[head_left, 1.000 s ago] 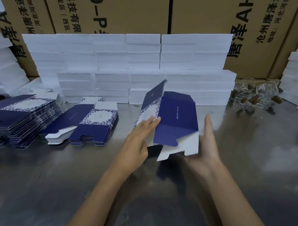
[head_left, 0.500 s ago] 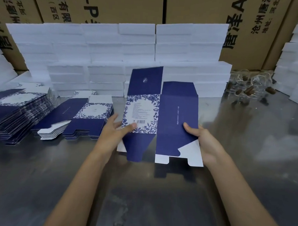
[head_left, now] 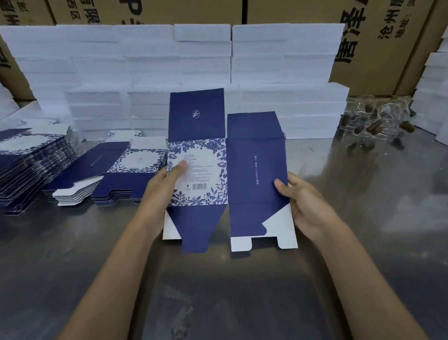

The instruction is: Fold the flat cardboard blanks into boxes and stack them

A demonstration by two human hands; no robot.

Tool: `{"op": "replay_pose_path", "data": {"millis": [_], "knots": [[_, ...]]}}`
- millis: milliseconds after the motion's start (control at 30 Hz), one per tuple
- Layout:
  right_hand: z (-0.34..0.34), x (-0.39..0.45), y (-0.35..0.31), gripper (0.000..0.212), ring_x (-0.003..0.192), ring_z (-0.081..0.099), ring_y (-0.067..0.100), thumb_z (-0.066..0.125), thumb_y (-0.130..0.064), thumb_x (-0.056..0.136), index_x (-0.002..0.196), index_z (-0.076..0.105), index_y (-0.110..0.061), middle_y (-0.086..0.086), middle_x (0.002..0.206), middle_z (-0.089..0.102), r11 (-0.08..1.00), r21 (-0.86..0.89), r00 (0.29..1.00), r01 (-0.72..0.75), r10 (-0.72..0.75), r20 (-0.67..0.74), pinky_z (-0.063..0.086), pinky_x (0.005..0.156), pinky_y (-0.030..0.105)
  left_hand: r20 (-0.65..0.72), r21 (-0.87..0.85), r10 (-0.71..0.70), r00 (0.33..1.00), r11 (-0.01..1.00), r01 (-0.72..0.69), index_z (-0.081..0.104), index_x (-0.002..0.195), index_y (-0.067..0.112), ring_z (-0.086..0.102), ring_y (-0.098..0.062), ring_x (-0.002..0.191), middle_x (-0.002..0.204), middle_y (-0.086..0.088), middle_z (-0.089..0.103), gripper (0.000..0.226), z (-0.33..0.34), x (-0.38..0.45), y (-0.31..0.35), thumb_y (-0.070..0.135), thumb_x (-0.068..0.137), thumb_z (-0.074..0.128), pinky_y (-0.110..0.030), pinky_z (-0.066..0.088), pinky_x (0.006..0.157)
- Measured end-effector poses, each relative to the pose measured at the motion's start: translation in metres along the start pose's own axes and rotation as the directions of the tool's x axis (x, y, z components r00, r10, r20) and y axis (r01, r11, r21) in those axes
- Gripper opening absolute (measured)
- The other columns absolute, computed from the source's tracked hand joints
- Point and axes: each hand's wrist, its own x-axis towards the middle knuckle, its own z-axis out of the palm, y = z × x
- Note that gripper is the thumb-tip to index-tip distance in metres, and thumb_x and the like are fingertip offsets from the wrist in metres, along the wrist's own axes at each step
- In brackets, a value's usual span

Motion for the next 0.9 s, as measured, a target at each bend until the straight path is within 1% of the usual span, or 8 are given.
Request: {"op": "replay_pose_path", "data": {"millis": [67,133,300,400,500,600,733,900], "knots": [[0.0,-0.001,0.0,0.032,0.115,0.069,0.027,0.052,-0.011,0.102,0.13,0.066,-0.014,0.007,0.129,0.071,0.999,-0.019,0.998,-0.037,0.038,0.054,0.055,0.1,0.044,0.012,0.057,0.058,0.998,0.997,-0.059,0.071,0.082,0.058,0.073,0.0,0.082,0.089,0.024,0.075,0.009,0.0,-0.005,0.001,0.054,0.089,0.066,-0.019,0.057,0.06],[0.001,-0.002,-0.001,0.031,0.113,0.07,0.028,0.057,-0.02,0.099,0.127,0.069,-0.014,0.008,0.125,0.073,0.998,0.003,0.998,-0.068,0.068,0.019,0.049,0.108,0.049,0.058,0.079,0.101,0.993,0.991,-0.105,0.068,0.072,0.063,0.072,0.003,0.08,0.086,0.028,0.073,0.026,0.0,-0.007,0.0,0.05,0.094,0.061,-0.013,0.054,0.055],[0.008,-0.003,-0.001,0.028,0.107,0.073,0.018,0.053,-0.031,0.105,0.128,0.067,-0.023,0.001,0.123,0.074,0.999,0.034,0.998,0.01,-0.007,-0.069,0.062,0.079,0.032,0.105,0.118,0.117,0.988,0.985,-0.129,0.069,0.114,0.035,0.073,-0.009,0.096,0.106,0.012,0.076,0.024,0.007,-0.009,-0.003,0.049,0.096,0.059,-0.019,0.058,0.068],[0.005,-0.006,-0.005,0.028,0.11,0.072,0.021,0.053,-0.027,0.105,0.128,0.067,-0.021,0.002,0.124,0.073,1.0,0.004,0.999,0.007,-0.007,-0.052,0.059,0.088,0.037,0.019,0.184,0.073,0.997,0.98,-0.075,0.069,0.099,0.038,0.07,0.002,0.086,0.093,0.024,0.074,0.027,0.01,-0.01,-0.001,0.06,0.094,0.053,-0.014,0.05,0.072],[0.004,-0.011,-0.009,0.031,0.11,0.072,0.027,0.062,-0.032,0.099,0.124,0.072,-0.016,0.009,0.124,0.073,0.997,-0.042,0.997,-0.071,0.072,0.012,0.055,0.097,0.043,-0.159,0.308,0.131,0.979,0.948,-0.077,0.063,0.082,0.031,0.06,0.009,0.069,0.074,0.025,0.066,0.034,0.01,-0.007,0.002,0.056,0.099,0.047,-0.011,0.038,0.057],[0.006,-0.015,-0.012,0.039,0.106,0.074,0.028,0.068,-0.043,0.094,0.12,0.074,-0.015,0.009,0.116,0.076,0.983,-0.118,0.989,-0.144,0.148,0.028,0.056,0.096,0.042,-0.259,0.317,0.195,0.946,0.942,-0.108,0.06,0.092,0.01,0.057,-0.012,0.08,0.087,0.005,0.062,0.044,0.009,-0.006,0.002,0.05,0.102,0.043,-0.025,0.04,0.066],[0.008,-0.016,-0.013,0.025,0.106,0.074,0.021,0.06,-0.033,0.101,0.118,0.073,-0.021,0.0,0.114,0.077,0.952,-0.299,0.998,-0.061,0.066,0.005,0.053,0.102,0.041,-0.287,0.323,0.197,0.937,0.941,-0.099,0.061,0.109,0.013,0.054,-0.018,0.1,0.1,0.004,0.06,0.044,0.007,-0.004,-0.001,0.052,0.102,0.041,-0.031,0.04,0.085],[0.006,-0.014,-0.013,0.028,0.103,0.075,0.023,0.061,-0.034,0.1,0.122,0.071,-0.02,0.002,0.114,0.077,0.966,-0.251,0.998,-0.068,0.068,-0.007,0.057,0.093,0.039,-0.249,0.348,0.218,0.944,0.93,-0.123,0.051,0.088,0.013,0.041,-0.008,0.065,0.075,0.006,0.046,0.033,0.011,-0.002,-0.007,0.039,0.106,0.039,-0.025,0.032,0.059]]}}
